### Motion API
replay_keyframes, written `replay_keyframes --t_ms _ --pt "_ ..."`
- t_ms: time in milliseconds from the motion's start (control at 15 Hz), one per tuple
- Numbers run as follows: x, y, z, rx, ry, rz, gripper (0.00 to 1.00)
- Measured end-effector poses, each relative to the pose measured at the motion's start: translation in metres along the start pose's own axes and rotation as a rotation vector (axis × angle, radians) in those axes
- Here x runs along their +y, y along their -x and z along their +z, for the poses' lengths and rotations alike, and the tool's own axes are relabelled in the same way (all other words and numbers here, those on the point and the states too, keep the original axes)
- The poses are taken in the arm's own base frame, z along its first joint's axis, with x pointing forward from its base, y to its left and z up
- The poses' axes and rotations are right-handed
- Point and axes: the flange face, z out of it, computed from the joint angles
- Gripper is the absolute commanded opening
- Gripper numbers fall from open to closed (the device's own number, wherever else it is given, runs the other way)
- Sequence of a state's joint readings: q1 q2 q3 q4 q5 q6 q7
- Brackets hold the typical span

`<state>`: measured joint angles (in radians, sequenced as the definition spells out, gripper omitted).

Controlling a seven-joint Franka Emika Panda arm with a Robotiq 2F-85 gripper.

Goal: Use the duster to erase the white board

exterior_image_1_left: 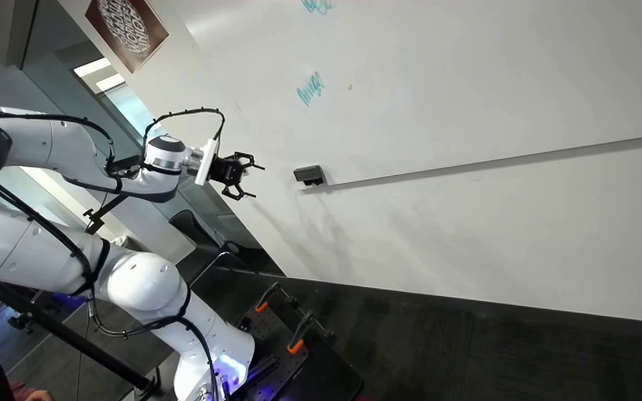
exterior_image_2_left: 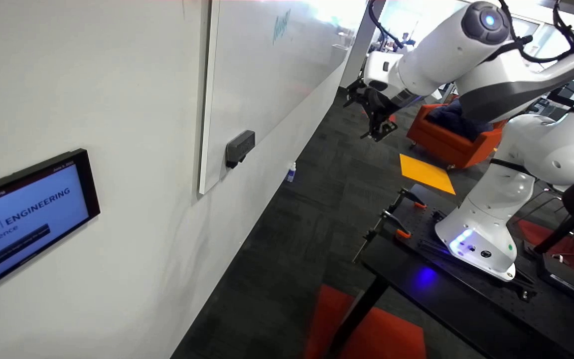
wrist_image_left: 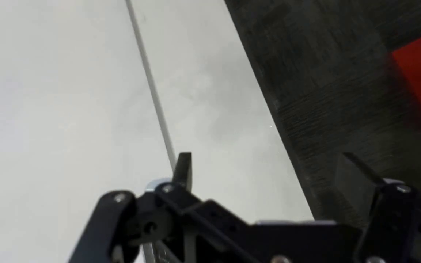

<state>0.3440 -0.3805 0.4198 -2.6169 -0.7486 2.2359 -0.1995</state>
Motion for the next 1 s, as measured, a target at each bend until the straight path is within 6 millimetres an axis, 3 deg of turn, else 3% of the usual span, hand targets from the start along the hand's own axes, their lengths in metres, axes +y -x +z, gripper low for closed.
replay_keyframes --t_ms 133,667,1000 --pt "-0.01 -0.003 0.004 0.007 0.058 -0.028 1.0" --pt "-0.012 -0.005 0.004 0.012 0.084 -0.058 1.0" --pt "-0.038 -0.027 -0.005 0.236 0.226 -0.142 1.0"
